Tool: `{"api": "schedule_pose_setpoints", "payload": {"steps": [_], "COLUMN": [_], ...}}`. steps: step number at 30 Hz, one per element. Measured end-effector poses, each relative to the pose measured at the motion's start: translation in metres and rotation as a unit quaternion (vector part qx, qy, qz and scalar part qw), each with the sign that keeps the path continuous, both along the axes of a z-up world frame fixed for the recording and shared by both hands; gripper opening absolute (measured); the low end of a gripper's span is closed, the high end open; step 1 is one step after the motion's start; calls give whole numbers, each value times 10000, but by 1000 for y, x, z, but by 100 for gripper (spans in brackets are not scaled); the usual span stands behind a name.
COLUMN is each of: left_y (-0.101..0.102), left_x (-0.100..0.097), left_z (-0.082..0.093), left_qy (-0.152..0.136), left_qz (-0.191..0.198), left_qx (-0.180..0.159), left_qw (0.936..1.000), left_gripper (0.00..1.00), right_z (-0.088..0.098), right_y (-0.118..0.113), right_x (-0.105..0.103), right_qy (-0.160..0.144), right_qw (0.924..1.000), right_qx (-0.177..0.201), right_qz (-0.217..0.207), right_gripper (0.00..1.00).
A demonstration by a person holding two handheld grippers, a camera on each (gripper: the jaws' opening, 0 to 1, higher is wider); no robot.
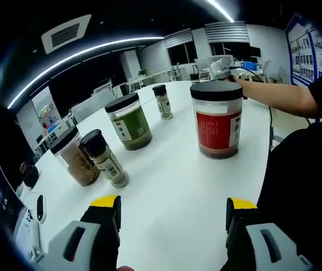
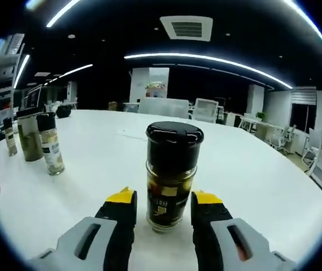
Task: Pick up the mixed condiments and ingredients on the table and sort them into separate groups
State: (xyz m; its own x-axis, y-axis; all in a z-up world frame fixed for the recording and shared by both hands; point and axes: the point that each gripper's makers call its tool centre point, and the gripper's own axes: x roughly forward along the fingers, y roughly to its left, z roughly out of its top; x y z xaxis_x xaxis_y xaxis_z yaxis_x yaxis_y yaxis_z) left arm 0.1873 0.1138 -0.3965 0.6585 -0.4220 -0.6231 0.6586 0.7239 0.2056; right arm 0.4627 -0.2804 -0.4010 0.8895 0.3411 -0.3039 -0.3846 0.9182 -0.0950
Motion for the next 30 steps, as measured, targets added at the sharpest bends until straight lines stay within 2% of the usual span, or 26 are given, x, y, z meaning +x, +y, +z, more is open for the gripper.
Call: {"api": "schedule_pose_setpoints", "payload": {"steps": [2, 7, 9, 11, 15, 18, 24, 30], "left_y": [0, -2, -2, -2, 1, 3, 1, -1], "left_x": [0, -1, 0, -1, -2, -1, -2, -2], "left_z": [0, -1, -2, -2, -4, -2, -3, -3], "left_qy": [-14, 2, 12, 23, 46, 27, 54, 57], "left_qz": [-6, -39, -42, -47, -54, -2, -41, -54], "left_qx": [28, 38, 37, 42, 96, 78, 112, 113], "left_qw": [10000, 10000, 10000, 10000, 9999, 10000, 9999, 9999], "left_gripper": [75, 75, 75, 75, 75, 75, 75, 75], "right_z": [6, 13, 20, 30, 40, 49, 79, 113], "right_y": [-3, -6, -7, -6, -9, -12, -15, -6], "right_x": [-1, -4, -6, -10, -20, -24, -31, -39], "right_qy": [-67, -127, -209, -427, -617, -724, -1062, -1463], "right_qw": [9999, 9998, 9990, 9971, 9955, 9943, 9902, 9840], "right_qx": [80, 152, 392, 626, 703, 763, 899, 1003], "right_qz": [-40, -58, -70, 48, 160, 149, 104, 173], "right_gripper": [46, 55, 58, 58, 66, 67, 67, 67]}}
